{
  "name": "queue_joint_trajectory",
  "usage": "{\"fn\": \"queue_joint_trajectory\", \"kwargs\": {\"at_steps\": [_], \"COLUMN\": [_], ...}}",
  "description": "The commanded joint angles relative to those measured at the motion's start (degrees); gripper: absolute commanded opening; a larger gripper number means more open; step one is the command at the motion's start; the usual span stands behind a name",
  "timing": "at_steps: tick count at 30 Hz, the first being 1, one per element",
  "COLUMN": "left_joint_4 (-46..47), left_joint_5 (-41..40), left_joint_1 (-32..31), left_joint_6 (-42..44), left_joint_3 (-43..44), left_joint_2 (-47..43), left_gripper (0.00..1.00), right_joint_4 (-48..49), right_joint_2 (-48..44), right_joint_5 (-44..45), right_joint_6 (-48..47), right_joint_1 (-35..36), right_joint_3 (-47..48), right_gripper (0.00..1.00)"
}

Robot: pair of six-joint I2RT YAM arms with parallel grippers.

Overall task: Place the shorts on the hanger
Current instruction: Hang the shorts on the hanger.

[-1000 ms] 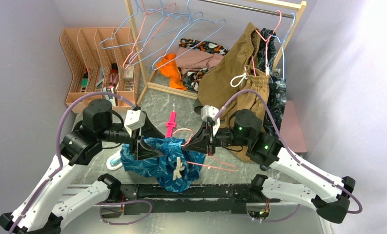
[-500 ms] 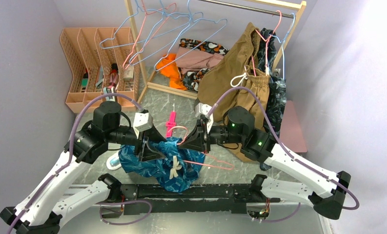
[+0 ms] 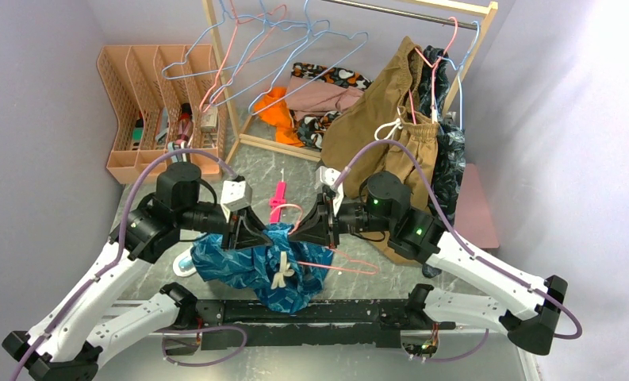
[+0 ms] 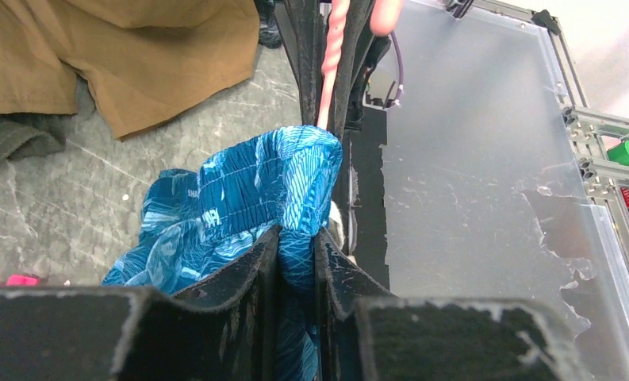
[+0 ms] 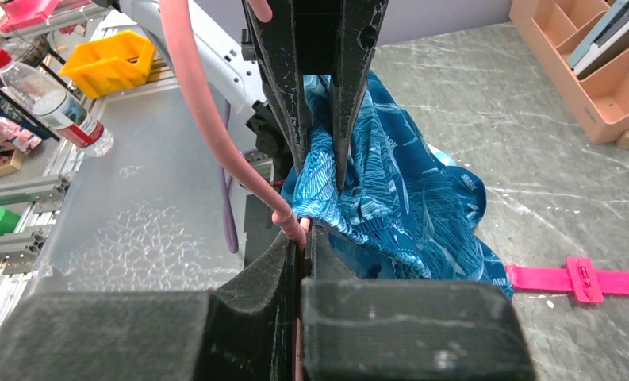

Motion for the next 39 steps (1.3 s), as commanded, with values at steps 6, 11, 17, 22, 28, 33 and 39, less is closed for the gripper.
{"fn": "queue_joint_trajectory", "kwargs": {"at_steps": [6,11,17,22,28,33,39], "left_joint_4": [5.95,6.63,8.53,8.88,8.09,11.80,17.03], "left_joint_5": [2.69,3.81,3.58,1.41,-3.45,-6.36,-6.99], "left_joint_1": [-0.43,-0.83,-2.77,-4.81,-5.27,-5.24,-5.25], "left_joint_6": [-2.06,-2.63,-3.81,-3.30,-1.65,-2.33,-4.34], "left_joint_3": [1.85,1.10,0.31,0.20,-0.17,-2.44,-5.09], "left_joint_2": [2.04,2.81,3.66,4.35,2.84,-0.66,-3.06], "left_gripper": [0.26,0.30,0.29,0.07,0.07,0.07,0.07], "right_joint_4": [5.80,8.74,11.80,13.14,7.37,1.82,1.14], "right_joint_2": [0.78,0.48,0.41,1.21,0.13,-1.28,-2.58], "right_joint_5": [-0.55,0.53,0.94,-0.19,1.13,1.34,1.53], "right_joint_6": [1.60,2.90,4.26,5.33,3.92,3.03,3.36], "right_joint_1": [0.08,0.10,0.09,0.10,0.10,0.13,0.08], "right_joint_3": [1.97,1.35,0.90,0.70,1.94,3.57,3.00], "right_gripper": [0.00,0.00,0.00,0.00,0.00,0.18,0.12]}}
